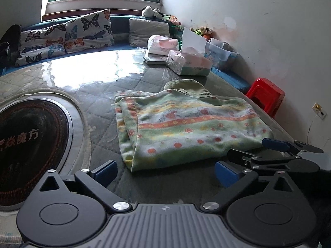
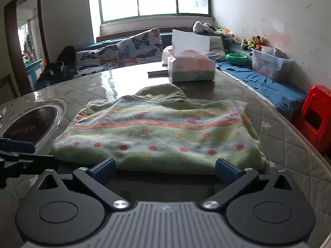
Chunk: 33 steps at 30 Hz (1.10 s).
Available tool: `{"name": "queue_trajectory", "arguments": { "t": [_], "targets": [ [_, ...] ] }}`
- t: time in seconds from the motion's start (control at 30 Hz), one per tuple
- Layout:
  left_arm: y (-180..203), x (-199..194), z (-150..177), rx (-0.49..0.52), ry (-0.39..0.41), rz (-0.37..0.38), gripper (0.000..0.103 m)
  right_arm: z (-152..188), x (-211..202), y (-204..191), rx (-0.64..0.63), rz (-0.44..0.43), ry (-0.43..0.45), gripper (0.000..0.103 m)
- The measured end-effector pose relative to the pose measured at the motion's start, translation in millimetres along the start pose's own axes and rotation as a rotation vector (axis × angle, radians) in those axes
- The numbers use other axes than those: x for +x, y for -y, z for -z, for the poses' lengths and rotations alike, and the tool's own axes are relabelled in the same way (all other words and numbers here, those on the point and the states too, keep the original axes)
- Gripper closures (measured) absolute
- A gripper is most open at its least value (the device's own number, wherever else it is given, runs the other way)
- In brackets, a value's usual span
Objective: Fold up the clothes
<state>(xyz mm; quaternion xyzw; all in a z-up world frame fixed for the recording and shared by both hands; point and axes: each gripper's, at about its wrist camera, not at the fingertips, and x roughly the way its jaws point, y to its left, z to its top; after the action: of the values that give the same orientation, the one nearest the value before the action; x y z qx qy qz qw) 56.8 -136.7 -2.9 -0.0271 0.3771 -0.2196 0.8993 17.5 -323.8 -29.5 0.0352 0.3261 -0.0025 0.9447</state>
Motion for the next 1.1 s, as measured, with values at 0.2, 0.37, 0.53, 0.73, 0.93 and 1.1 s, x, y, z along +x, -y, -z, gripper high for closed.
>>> {"name": "queue_trajectory", "arguments": {
  "t": [0.2, 0.37, 0.53, 0.73, 0.93, 1.1],
  "targets": [
    [-1.8, -7.3, 4.9, -0.006, 0.006, 0.014, 0.0, 4.9, -2.7, -0.7, 0.042, -0.015, -0.015, 0.0],
    [-2.8, -11.4, 8.3, -0.012, 0.001, 0.014, 0.0, 6.5, -8.2, -5.7, 0.035, -0.002, -0.01, 0.0],
    [-6.5, -16.5, 11.2, -0.03, 0.003, 0.01, 0.0, 7.7, -11.3, -9.8, 0.024, 0.018, -0.015, 0.0],
    [-9.8, -18.5, 15.3, -0.042, -0.017, -0.015, 0.0, 11.4, -13.5, -12.0, 0.02, 0.062, -0.026, 0.0],
    [-8.7, -20.2, 17.5, -0.041, -0.024, -0.025, 0.0, 13.9, -15.7, -14.1, 0.022, 0.069, -0.032, 0.0],
    [-6.2, -20.7, 18.1, -0.036, -0.028, -0.026, 0.0, 15.4, -16.1, -14.4, 0.037, 0.072, -0.035, 0.0]
  ]
}}
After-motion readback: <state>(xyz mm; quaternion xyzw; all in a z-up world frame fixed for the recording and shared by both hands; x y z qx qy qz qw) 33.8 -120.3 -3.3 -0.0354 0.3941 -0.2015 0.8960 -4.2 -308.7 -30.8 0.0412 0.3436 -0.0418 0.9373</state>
